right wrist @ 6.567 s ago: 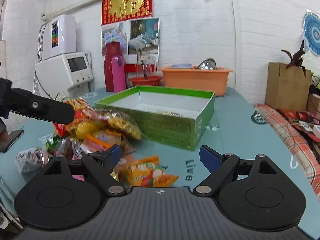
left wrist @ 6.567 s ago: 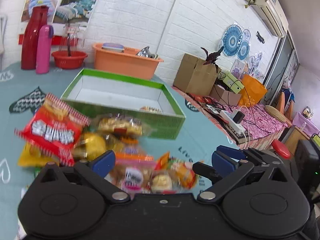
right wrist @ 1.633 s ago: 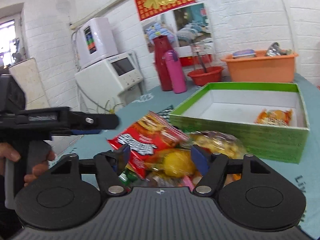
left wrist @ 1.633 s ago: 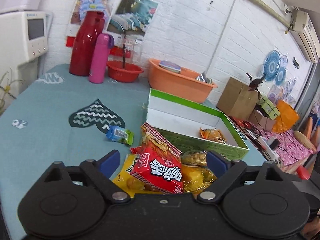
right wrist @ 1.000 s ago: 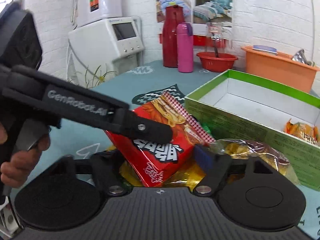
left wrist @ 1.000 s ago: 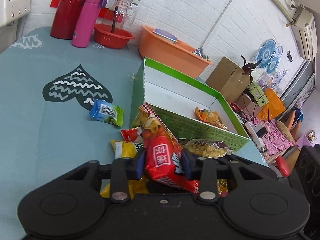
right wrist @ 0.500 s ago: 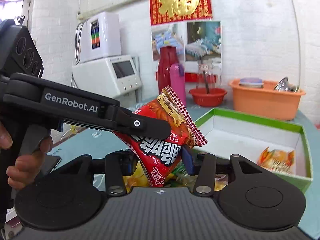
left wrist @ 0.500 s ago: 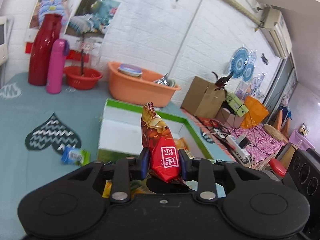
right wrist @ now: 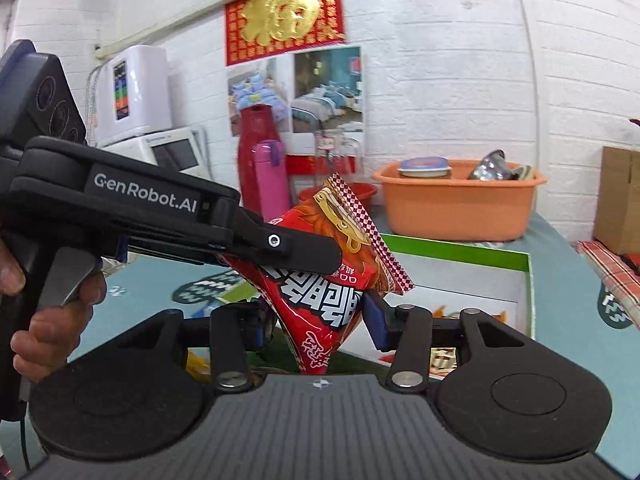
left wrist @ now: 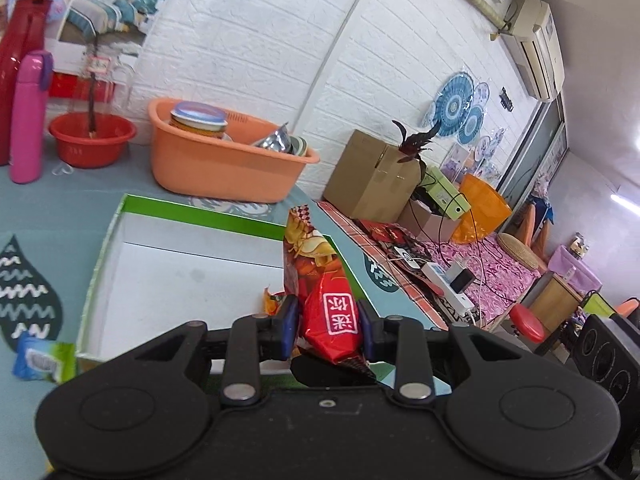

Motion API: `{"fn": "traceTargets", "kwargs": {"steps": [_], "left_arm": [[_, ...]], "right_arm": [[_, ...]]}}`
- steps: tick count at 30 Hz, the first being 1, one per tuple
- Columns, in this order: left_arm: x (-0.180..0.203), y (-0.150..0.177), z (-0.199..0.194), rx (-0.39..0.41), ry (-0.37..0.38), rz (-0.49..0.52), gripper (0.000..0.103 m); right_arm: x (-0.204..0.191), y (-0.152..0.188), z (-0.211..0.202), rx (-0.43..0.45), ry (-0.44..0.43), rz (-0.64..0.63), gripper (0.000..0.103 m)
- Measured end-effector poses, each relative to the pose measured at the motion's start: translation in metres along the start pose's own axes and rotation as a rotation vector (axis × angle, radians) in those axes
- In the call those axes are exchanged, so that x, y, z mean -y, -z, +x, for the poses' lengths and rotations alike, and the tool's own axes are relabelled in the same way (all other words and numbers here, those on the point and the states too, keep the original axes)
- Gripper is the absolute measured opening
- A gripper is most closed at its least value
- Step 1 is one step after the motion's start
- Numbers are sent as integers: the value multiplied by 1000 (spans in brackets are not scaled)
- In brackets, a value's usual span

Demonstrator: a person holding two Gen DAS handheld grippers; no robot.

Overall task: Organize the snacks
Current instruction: 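Carry the red bag over the box and release it inside, then grasp the white printed snack bag with the left gripper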

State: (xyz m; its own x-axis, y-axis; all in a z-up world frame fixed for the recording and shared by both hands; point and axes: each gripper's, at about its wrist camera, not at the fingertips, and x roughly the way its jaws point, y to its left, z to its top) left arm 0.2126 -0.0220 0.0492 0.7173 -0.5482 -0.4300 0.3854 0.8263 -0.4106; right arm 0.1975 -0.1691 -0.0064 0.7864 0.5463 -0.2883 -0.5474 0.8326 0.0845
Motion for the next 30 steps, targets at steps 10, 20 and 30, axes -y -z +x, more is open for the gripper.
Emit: {"fn": "traceTargets", "kwargs": {"steps": [10, 20, 30], "left_arm": [[-25, -5, 49, -61, -19, -39, 89], [-24, 0, 10, -46, -124, -59, 103], [28, 23, -80, 56, -171, 31, 103]], "right_arm": [[32, 7, 34, -67, 31, 18, 79], [43, 14, 17, -78, 86, 73, 103], [28, 8, -62, 55, 19, 128, 103]]}}
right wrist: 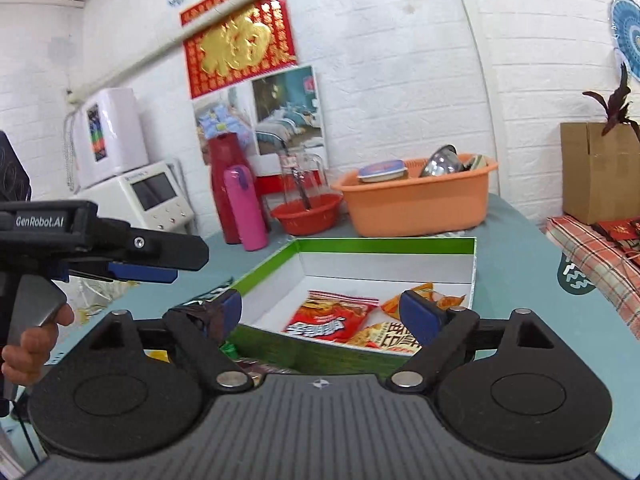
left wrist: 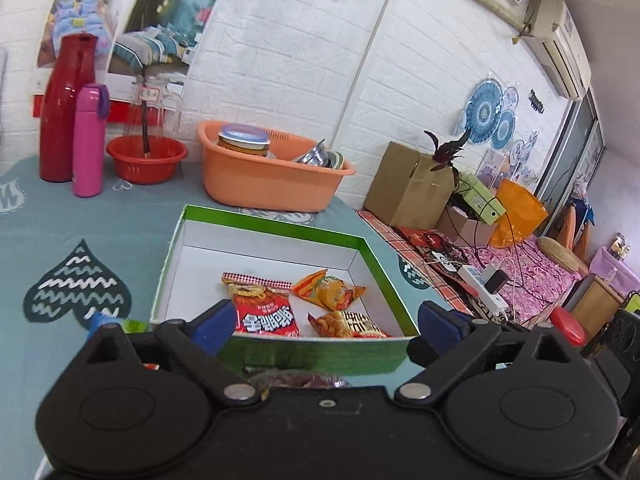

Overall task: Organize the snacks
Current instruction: 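Grasp the white printed snack bag with the left gripper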

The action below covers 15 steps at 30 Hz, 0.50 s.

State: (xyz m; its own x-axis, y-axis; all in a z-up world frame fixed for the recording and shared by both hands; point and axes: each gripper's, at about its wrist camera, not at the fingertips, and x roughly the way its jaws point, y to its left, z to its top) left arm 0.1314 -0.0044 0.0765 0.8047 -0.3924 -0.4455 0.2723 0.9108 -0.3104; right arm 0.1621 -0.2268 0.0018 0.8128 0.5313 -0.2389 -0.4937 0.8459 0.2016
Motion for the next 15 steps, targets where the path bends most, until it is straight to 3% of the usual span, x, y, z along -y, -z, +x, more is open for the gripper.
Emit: {"fn": "traceTargets", "kwargs": {"steps": [8, 15], "left_arm": [[-9, 49, -55, 12, -89, -37, 103], [-39, 102, -91, -51, -201, -167, 103]], "right_arm": [[-16, 16, -35, -6, -68, -2, 103], [-50, 41, -32, -103, -238, 1, 103]]}}
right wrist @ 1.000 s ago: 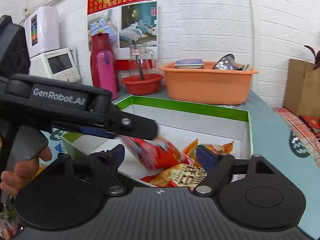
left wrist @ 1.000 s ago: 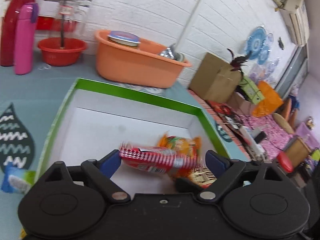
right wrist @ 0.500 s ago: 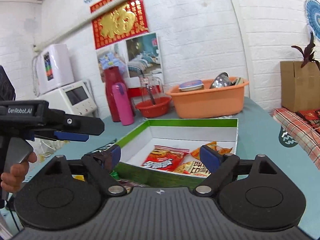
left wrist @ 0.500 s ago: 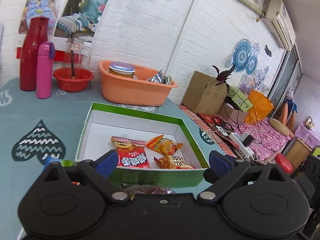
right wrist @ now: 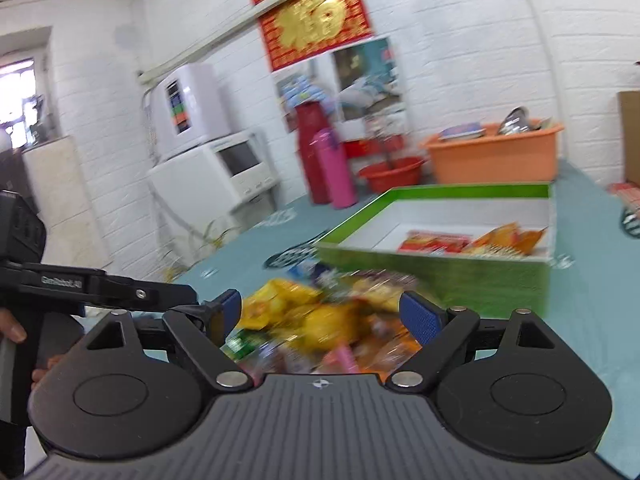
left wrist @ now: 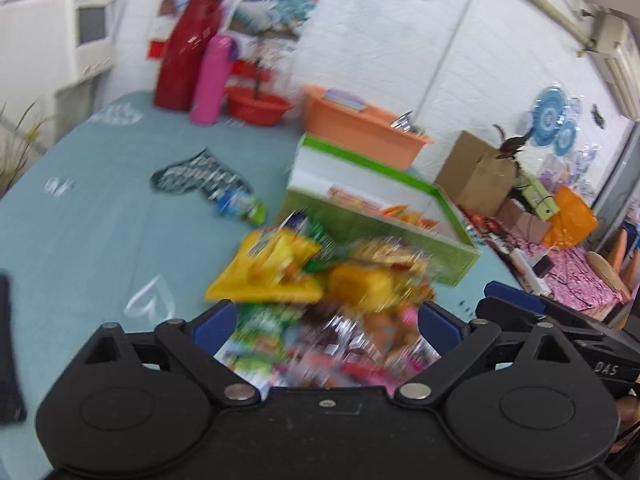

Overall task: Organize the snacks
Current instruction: 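Grasp the white printed snack bag with the left gripper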

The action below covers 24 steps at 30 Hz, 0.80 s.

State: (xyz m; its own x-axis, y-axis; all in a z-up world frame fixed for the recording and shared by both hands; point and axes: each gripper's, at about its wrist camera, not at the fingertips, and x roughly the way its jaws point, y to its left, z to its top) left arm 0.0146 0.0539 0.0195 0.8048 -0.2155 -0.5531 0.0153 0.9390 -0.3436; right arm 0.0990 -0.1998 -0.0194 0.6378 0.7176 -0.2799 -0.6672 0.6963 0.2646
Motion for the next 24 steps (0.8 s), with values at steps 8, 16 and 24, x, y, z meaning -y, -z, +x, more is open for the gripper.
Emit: {"fn": "traceTargets", "kwargs": {"steps": [8, 16, 24], "left_arm": [[-53, 38, -16, -57, 14, -221, 103], [-80, 36, -9, -86, 92, -320, 103], [-87, 32, 6, -125, 117, -293, 86]], "right_arm": [[-44, 32, 34, -187, -190, 25, 103], [-71, 52, 64, -327, -297, 58, 92], [-62, 53, 83, -351, -226, 171, 92]]}}
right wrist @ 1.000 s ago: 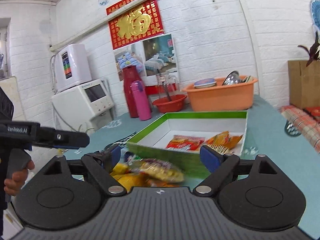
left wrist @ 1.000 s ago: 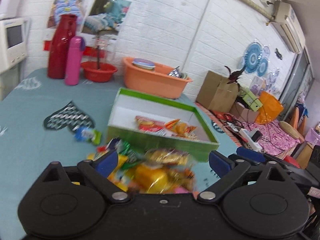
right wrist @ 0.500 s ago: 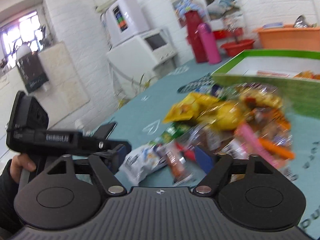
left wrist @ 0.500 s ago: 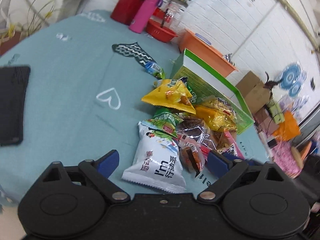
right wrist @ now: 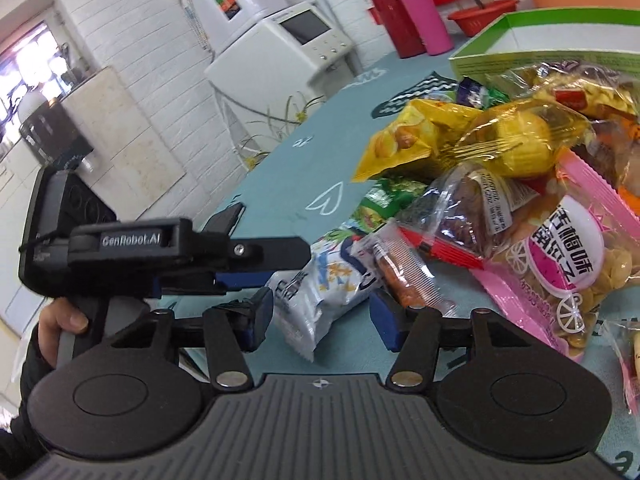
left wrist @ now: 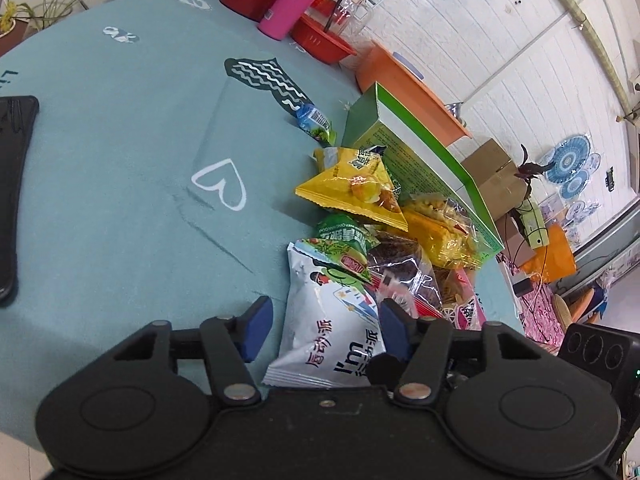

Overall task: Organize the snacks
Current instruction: 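Grasp the white printed snack bag with the left gripper, then carry the white bag into the box and open the left gripper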

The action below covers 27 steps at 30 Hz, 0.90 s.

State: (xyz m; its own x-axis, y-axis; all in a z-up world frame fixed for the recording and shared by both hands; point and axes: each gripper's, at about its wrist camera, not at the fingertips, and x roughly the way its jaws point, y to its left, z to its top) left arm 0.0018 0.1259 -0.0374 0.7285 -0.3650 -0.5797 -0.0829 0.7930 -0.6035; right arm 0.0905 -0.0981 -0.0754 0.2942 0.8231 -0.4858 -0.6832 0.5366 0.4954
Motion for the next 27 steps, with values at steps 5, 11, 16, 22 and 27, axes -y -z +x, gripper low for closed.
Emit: {"fn": "traceTargets", "kwargs": {"steps": [5, 11, 16, 22, 27], "left_arm": [[-1, 3, 6, -5, 18, -15, 57], [23, 8, -16, 57, -9, 50, 51], [51, -1, -30, 124, 26, 133, 49], [92, -28, -8, 140, 112, 235, 45], [123, -50, 31, 128, 193, 288, 44]], "right_arm": [[7, 2, 12, 10, -18, 24, 87], [-7, 4, -1, 32, -42, -72, 69], [-16, -5, -24, 136, -56, -133, 68], [-3, -23, -51, 265, -5, -142, 68], [21, -41, -74, 367, 77, -120, 68]]}}
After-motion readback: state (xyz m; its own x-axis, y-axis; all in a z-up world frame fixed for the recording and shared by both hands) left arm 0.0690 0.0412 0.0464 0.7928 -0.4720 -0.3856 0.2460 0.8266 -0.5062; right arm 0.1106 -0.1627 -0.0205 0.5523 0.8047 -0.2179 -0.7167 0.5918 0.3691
